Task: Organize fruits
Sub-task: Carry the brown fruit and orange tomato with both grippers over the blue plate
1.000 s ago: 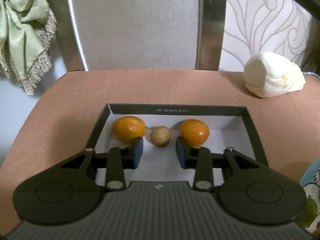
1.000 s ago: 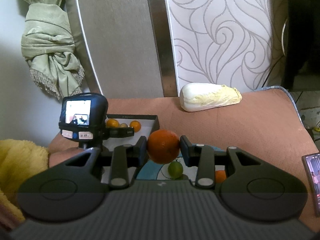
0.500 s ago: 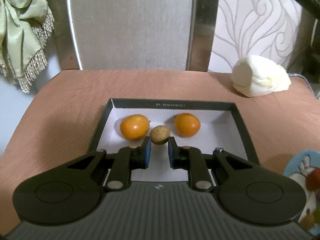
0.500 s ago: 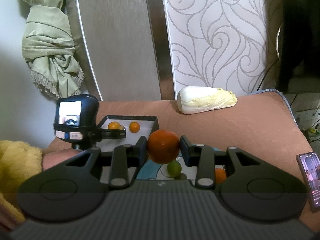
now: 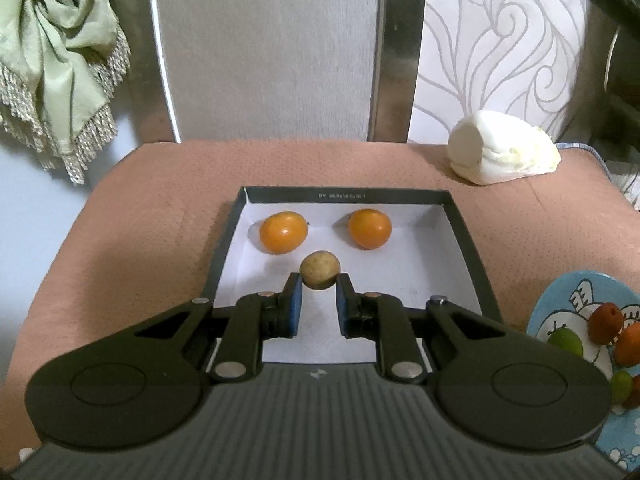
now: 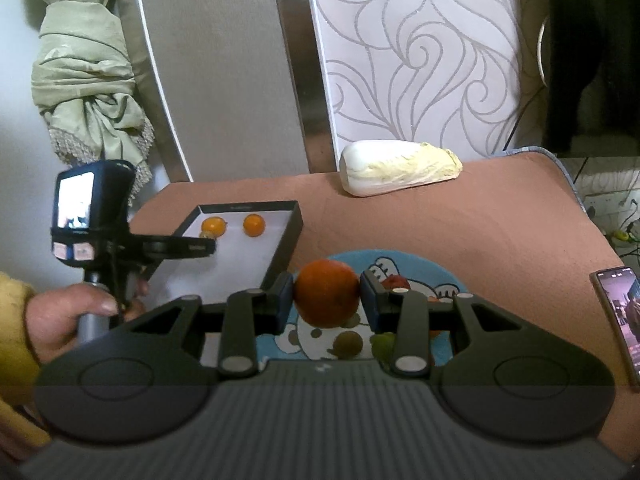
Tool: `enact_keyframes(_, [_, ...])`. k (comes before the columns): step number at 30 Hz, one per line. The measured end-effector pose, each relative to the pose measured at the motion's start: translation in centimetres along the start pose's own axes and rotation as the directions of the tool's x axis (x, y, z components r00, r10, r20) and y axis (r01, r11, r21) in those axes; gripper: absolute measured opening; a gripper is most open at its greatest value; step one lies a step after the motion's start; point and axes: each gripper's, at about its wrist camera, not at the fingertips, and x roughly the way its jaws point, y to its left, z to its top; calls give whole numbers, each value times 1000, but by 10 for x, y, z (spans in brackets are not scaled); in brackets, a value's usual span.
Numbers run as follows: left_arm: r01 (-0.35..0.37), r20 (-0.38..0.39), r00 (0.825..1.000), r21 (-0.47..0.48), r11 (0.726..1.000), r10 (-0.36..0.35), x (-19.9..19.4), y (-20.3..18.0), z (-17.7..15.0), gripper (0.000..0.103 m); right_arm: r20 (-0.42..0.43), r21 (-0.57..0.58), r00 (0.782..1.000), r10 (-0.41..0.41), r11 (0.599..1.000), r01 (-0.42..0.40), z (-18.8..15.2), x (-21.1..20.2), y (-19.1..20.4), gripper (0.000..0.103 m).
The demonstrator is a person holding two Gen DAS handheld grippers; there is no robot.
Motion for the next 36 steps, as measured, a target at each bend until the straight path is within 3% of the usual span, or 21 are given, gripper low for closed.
enact_keyframes(22, [54, 69, 996, 40, 998, -56, -51, -26, 4, 21, 24, -12, 999, 29, 1000, -28, -4, -9, -3, 39])
enact_keyframes(36, [176, 49, 982, 123, 977, -183, -65, -78, -9, 21, -31, 26, 999, -28, 999, 29, -23, -12, -21, 39])
